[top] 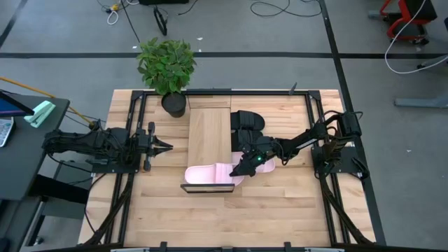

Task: Pick and place slides into the shelf
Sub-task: Put the bottom pink slipper on the shelf

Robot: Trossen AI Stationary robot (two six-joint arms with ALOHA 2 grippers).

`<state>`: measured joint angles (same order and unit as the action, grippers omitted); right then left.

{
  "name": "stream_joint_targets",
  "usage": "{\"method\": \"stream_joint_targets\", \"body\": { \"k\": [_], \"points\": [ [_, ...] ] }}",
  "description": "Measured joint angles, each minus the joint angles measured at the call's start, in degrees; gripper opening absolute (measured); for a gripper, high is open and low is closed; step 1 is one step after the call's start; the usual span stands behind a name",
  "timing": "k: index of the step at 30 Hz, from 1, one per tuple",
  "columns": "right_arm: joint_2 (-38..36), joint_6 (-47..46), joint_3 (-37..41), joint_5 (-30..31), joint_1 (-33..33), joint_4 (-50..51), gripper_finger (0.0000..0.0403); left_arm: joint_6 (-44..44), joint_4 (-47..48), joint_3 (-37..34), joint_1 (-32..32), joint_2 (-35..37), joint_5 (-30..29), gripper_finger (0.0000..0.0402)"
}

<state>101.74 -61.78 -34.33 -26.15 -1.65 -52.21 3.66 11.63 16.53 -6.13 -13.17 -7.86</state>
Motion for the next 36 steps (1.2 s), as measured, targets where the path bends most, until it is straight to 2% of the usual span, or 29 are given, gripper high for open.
{"method": "stream_joint_targets", "body": {
  "k": [9, 17, 26, 36],
  "points": [
    [-0.70, -2.53, -0.39, -0.84, 0.51, 2.23, 0.0180, 0.02, -0.01, 0.00, 0.00, 0.00, -0.02, 0.0032],
    [-5.34, 2.97, -4.57, -2.06, 0.81, 18.98, 0.0179, 0.03, -0.02, -0.02, 0.00, 0.02, 0.00, 0.0035],
    [-5.71, 9.85, -10.12, -3.26, 0.85, 32.37, 0.0179, 0.02, 0.30, -0.02, 0.00, 0.02, -0.02, 0.0036],
    [-5.73, 12.48, -13.22, -5.25, 0.90, 37.93, 0.0179, 0.00, 0.29, -0.02, 0.00, 0.02, -0.02, 0.0040]
  ]
}}
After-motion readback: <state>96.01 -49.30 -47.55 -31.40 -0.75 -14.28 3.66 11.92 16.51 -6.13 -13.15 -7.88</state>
